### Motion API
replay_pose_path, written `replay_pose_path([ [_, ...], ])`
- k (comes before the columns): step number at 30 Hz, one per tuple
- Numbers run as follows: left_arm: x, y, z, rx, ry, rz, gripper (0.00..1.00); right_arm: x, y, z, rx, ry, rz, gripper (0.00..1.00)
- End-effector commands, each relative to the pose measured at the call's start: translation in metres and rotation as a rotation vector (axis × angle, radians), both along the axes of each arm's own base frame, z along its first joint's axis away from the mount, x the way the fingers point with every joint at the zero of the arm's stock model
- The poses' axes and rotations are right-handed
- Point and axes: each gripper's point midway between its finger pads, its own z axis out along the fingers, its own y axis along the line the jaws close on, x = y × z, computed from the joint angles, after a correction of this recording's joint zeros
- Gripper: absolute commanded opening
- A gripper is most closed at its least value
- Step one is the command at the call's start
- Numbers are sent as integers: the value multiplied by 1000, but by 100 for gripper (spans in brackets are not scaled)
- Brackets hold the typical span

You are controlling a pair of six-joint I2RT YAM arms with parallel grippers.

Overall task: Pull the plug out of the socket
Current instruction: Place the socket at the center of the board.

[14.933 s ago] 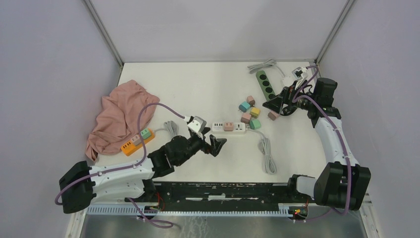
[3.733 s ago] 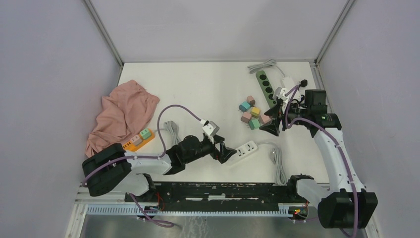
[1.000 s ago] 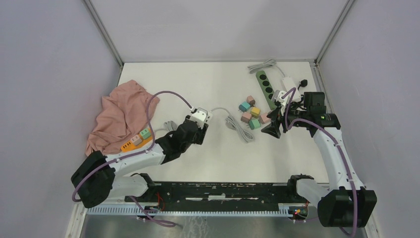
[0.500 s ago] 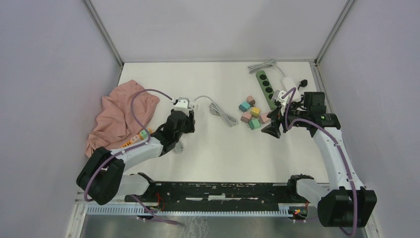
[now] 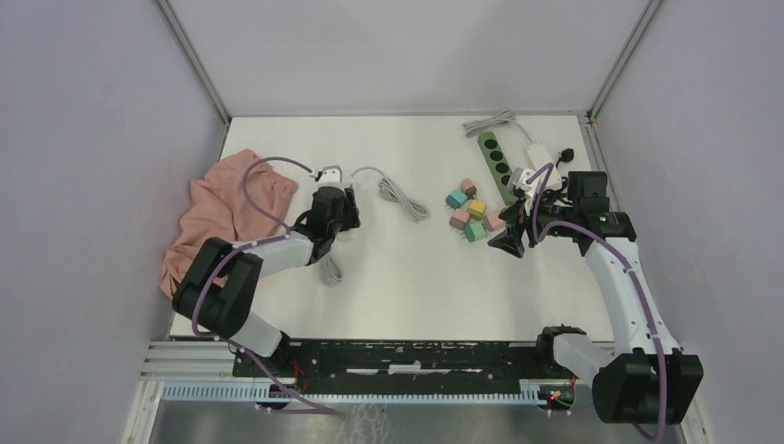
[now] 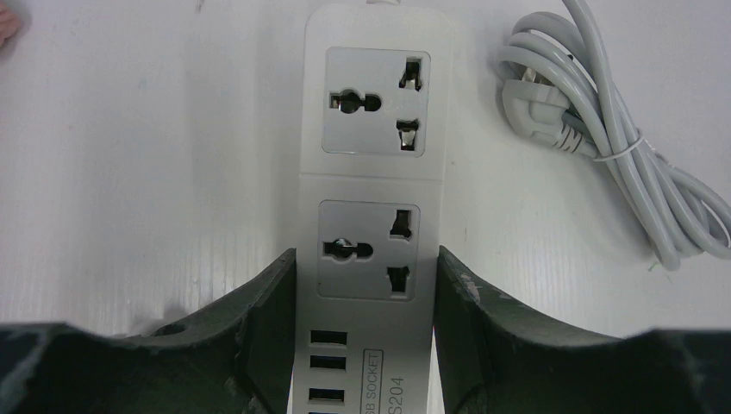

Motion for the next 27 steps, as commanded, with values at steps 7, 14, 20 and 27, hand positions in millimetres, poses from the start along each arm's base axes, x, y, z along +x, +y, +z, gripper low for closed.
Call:
replay_pose_path([
  [7, 71, 10, 17, -17, -47, 192, 3, 5, 1, 8, 11, -34, 3, 77],
  [14, 103, 29, 12, 1, 0, 309, 4, 5, 1, 8, 12, -31, 4, 77],
  [20, 122, 44, -6, -1, 115, 396, 14, 5, 1, 7, 10, -31, 4, 77],
  [27, 131, 49, -5, -49, 139, 411, 77, 5, 1, 8, 10, -34, 6, 77],
])
